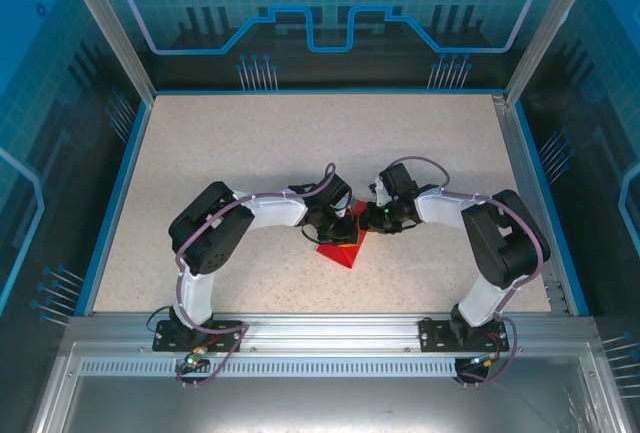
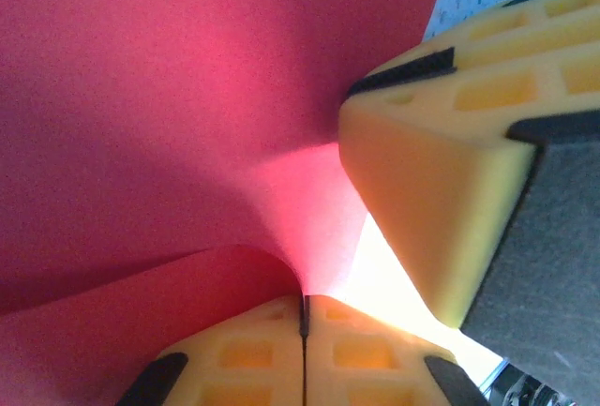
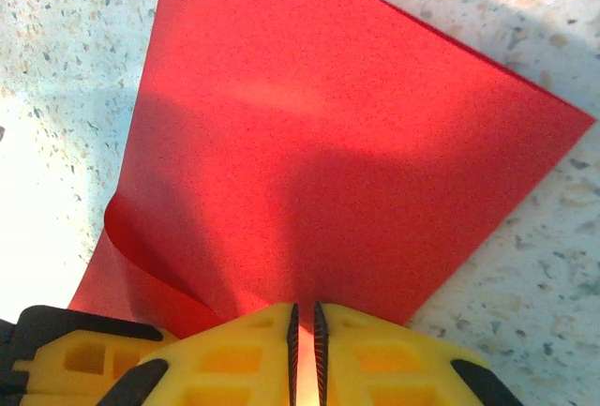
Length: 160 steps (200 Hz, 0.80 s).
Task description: Fold a paper plane with a square sheet of paper (pick it up from the middle)
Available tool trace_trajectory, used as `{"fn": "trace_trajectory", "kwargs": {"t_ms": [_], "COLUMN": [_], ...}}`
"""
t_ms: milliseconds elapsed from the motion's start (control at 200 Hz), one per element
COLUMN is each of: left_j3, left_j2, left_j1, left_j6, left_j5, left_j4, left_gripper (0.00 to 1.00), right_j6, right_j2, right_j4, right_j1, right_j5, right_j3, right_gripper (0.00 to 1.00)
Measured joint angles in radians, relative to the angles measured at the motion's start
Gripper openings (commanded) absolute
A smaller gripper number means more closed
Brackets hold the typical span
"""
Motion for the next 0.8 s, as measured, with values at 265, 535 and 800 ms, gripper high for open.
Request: {"fn": "trace_trajectory", "kwargs": {"t_ms": [265,535,800], "left_j3": [-0.001,-0.034,-0.069], "left_j2": [0.003,-0.007,-0.014], "left_j1": [-0.002,-0.002,-0.002], "left_j6": [0.001,-0.001,-0.005], "left_j5": [0.016,0.039,0.050], "left_j4": [0.025,0.093,0.166], "left_gripper": [0.28,0.37,0.30], "right_j6": [0.000,0.001,0.012], "right_j2": [0.000,-0.027,-0.097], "right_j4": [-0.001,0.001,0.022], "right_j1": [-0.007,-0.019,-0.048], "right_j5": [0.000,-0.001,-0.037], "right_j3": [0.000,-0.012,-0.064], "right_gripper": [0.16,0.16,0.15]}}
